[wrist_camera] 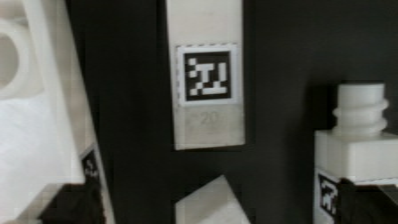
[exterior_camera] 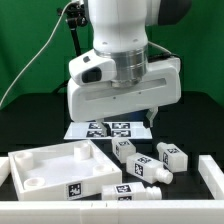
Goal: Assemble one leg
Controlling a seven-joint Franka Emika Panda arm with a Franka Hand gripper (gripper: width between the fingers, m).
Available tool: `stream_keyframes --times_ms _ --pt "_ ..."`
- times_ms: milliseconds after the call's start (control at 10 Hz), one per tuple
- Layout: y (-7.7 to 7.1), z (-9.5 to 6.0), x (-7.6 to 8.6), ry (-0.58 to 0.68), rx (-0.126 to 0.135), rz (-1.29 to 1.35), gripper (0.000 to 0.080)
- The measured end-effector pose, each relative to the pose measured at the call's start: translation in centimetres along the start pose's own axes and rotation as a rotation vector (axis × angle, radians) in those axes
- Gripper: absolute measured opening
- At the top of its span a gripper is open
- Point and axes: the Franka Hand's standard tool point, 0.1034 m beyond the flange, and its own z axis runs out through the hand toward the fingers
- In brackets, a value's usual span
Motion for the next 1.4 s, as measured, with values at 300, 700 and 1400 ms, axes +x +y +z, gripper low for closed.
stream_keyframes --times_ms 300,700,1400 --pt "-0.4 0.1 -0.1 -0.258 -0.060 0.064 0.0650" --pt "-0.7 0.3 -1.0 -0.500 -0.040 0.040 0.0650" --pt "0.1 1.2 -0.3 -0.609 -0.034 0.026 0.0650"
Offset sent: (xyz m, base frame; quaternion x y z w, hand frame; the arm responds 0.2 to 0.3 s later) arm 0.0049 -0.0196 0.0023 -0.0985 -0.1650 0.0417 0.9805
